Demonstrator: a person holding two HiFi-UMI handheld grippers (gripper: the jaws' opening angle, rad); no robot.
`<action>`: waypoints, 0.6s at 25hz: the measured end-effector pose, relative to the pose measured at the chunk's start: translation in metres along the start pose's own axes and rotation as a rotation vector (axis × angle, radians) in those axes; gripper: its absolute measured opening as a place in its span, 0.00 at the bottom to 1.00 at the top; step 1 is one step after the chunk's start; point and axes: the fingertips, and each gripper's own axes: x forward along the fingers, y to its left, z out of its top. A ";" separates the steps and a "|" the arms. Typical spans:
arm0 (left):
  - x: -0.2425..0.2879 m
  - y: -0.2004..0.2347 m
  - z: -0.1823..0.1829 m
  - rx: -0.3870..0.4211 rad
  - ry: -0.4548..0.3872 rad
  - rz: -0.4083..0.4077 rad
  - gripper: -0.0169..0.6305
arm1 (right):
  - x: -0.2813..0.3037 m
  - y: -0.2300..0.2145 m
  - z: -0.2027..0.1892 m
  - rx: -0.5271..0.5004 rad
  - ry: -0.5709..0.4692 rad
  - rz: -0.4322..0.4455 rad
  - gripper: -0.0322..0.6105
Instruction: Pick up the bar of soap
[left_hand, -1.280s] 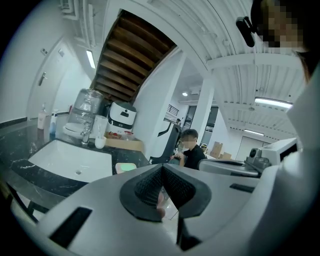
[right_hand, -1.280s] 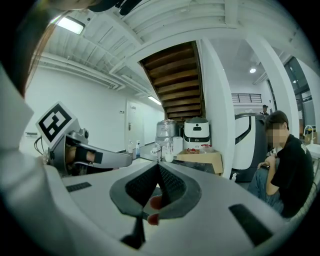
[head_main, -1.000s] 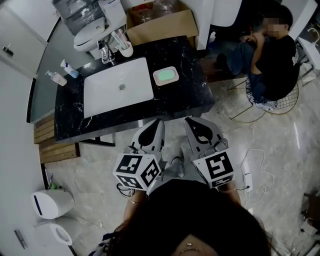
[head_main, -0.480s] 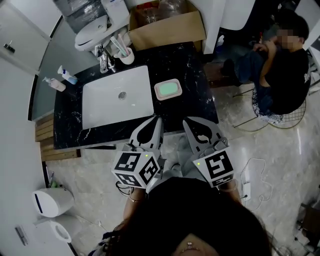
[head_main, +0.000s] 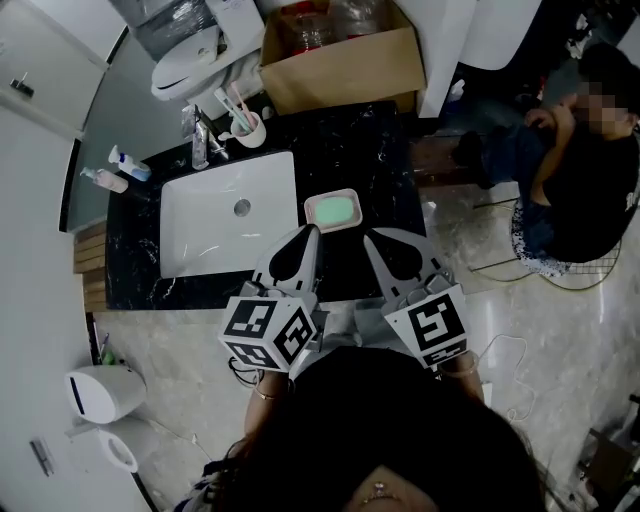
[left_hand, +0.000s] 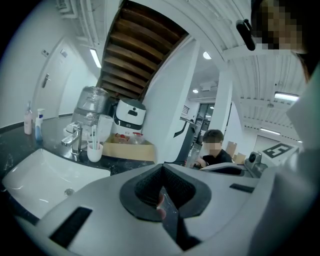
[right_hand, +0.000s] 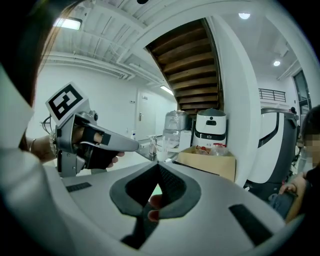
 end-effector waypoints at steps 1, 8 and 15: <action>0.004 0.003 0.002 -0.003 0.000 0.015 0.03 | 0.004 -0.006 -0.001 -0.002 0.006 0.010 0.05; 0.020 0.023 0.011 -0.024 -0.011 0.100 0.03 | 0.030 -0.029 -0.009 0.018 0.026 0.082 0.05; 0.031 0.048 0.022 -0.037 -0.020 0.142 0.03 | 0.055 -0.034 -0.016 0.052 0.044 0.147 0.05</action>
